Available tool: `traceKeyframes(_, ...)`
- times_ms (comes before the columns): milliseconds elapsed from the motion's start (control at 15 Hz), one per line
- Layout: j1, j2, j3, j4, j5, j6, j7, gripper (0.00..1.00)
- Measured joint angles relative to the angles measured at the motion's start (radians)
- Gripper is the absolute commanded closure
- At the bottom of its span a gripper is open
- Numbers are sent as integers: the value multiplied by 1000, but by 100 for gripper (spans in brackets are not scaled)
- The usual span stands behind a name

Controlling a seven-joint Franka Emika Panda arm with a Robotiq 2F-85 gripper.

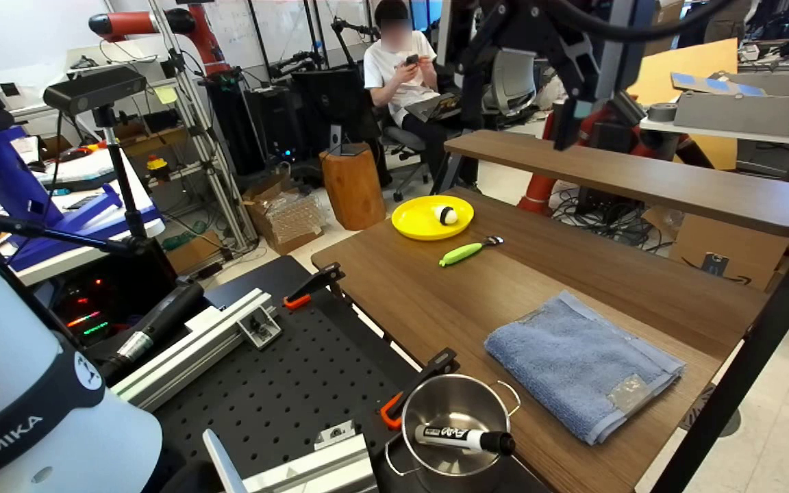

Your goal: Slide the blue towel to the left

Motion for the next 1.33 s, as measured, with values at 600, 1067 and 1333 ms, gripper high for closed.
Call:
traceKeyframes(600,-113,353,16,178,96,97,-1,0)
traceKeyframes(1067,-160,564,80,264,98,157,57,0)
traceKeyframes(1333,-172,669,113,318,97,196,92,0)
